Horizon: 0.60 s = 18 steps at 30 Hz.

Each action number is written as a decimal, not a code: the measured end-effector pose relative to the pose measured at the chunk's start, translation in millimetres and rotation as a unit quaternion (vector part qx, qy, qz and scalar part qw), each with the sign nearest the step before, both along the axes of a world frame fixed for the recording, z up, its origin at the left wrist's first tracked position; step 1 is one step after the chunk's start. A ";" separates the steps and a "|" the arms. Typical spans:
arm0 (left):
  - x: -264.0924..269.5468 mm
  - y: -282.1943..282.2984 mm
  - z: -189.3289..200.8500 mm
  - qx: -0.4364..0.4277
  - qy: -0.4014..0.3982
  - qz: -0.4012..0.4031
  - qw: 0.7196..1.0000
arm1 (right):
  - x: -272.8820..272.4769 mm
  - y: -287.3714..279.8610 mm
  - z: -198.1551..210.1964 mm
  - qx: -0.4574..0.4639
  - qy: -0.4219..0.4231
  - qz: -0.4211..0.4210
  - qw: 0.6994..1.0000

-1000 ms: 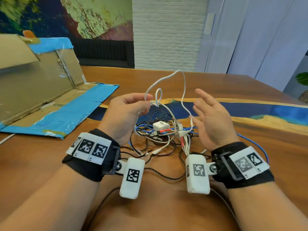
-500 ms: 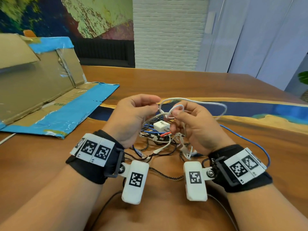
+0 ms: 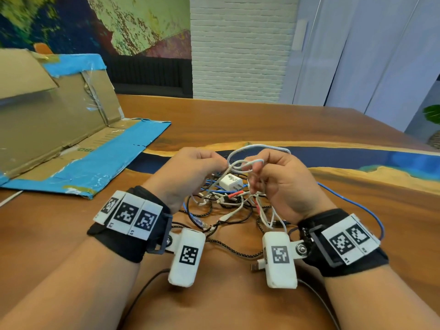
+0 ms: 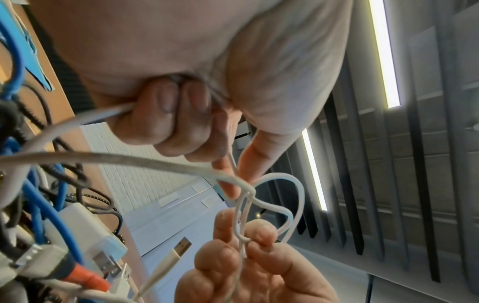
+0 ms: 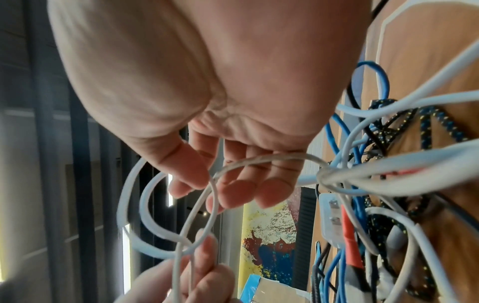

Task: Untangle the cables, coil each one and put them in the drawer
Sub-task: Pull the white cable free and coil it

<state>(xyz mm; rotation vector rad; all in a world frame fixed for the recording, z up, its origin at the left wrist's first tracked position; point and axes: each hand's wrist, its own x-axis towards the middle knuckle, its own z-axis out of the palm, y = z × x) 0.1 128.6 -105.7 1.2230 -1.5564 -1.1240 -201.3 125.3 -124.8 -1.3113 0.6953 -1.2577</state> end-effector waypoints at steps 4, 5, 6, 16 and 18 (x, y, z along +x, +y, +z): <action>1.2 4.5 2.4 0.009 0.042 -0.056 0.998 | -1.0 1.3 0.6 -0.008 0.006 0.022 1.000; 0.6 5.0 2.6 0.005 0.041 -0.065 0.997 | -2.2 1.5 0.9 -0.003 -0.002 0.025 1.000; -0.1 6.6 3.8 0.000 0.041 -0.073 0.997 | -3.3 1.9 1.7 0.003 -0.012 0.029 0.999; -2.4 1.1 -4.9 -0.028 0.036 -0.016 0.999 | -5.3 -1.6 1.2 0.035 -0.012 0.009 0.999; -4.3 -1.4 -7.9 -0.026 0.053 0.008 0.998 | -6.5 -1.7 2.0 0.036 0.002 0.000 0.999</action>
